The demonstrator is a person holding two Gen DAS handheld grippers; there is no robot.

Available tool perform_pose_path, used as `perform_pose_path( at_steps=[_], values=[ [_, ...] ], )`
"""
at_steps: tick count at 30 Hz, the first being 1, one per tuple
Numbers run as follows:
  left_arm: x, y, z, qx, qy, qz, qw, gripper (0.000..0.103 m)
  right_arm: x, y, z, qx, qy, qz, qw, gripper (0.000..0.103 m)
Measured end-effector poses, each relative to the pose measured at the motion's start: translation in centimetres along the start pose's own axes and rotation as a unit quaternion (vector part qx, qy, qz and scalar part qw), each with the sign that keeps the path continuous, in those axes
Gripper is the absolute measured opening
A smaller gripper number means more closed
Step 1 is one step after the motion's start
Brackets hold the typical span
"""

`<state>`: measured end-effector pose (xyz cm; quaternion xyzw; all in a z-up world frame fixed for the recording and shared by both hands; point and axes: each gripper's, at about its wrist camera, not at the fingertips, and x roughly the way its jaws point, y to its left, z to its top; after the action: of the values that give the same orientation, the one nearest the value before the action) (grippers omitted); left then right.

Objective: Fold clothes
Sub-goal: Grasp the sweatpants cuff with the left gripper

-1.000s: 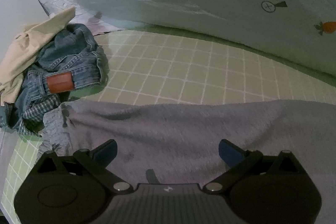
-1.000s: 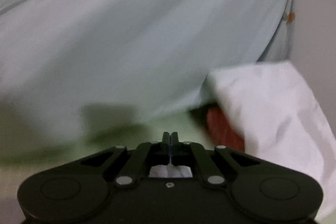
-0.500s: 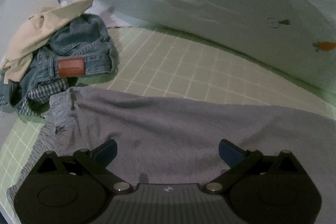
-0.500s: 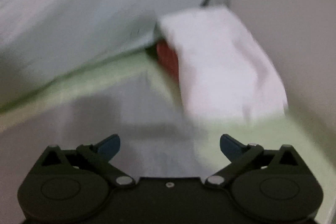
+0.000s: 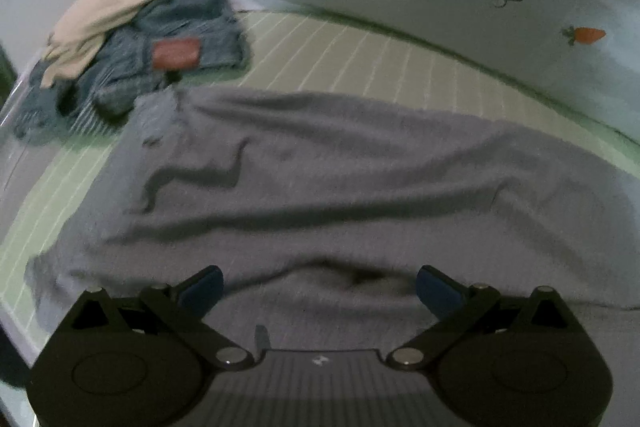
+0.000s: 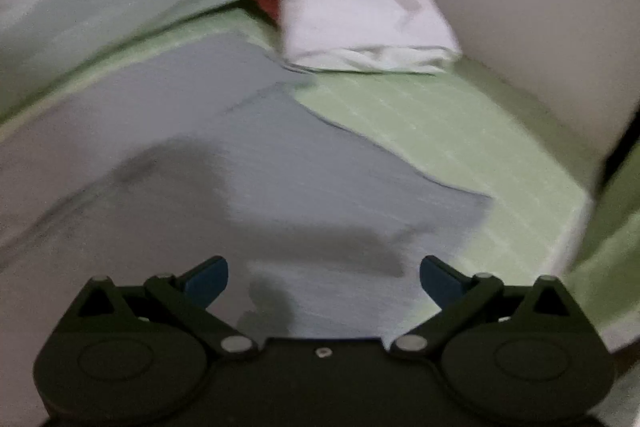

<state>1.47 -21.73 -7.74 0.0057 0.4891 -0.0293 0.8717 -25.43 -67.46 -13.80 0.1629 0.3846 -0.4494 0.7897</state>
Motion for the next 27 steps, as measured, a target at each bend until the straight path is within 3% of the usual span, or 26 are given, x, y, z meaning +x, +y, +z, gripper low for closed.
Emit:
perform_pose_path(
  at_steps=[8, 11, 20, 23, 25, 26, 27],
  values=[
    [-1.4, 3.4, -2.7, -0.052, 0.016, 0.046, 0.9975, 0.102, 1.9, -1.6, 0.2, 0.062, 0.047, 0.001, 0.997, 0.102],
    [-1.7, 5.6, -3.2, -0.076, 0.017, 0.064, 0.9948, 0.102, 2.2, -1.5, 0.4, 0.082, 0.059, 0.003, 0.995, 0.094],
    [-1.0, 15.6, -3.6, -0.174, 0.021, 0.128, 0.9762, 0.102, 2.7, -1.0, 0.6, 0.111, 0.065, -0.018, 0.992, 0.091],
    [0.0, 18.9, -3.3, -0.198, 0.024, 0.146, 0.9691, 0.1, 2.7, -1.0, 1.0, 0.12, 0.067, -0.023, 0.99, 0.079],
    [0.6, 20.8, -3.1, -0.212, 0.027, 0.147, 0.9659, 0.096, 2.6, -1.0, 1.3, 0.123, 0.065, -0.024, 0.99, 0.055],
    [1.0, 21.7, -3.0, -0.213, 0.03, 0.138, 0.9669, 0.09, 2.5, -1.0, 1.5, 0.125, 0.064, -0.025, 0.99, 0.046],
    [1.3, 22.3, -2.9, -0.207, 0.036, 0.123, 0.9699, 0.086, 2.5, -1.0, 1.7, 0.13, 0.066, -0.021, 0.989, 0.029]
  ],
)
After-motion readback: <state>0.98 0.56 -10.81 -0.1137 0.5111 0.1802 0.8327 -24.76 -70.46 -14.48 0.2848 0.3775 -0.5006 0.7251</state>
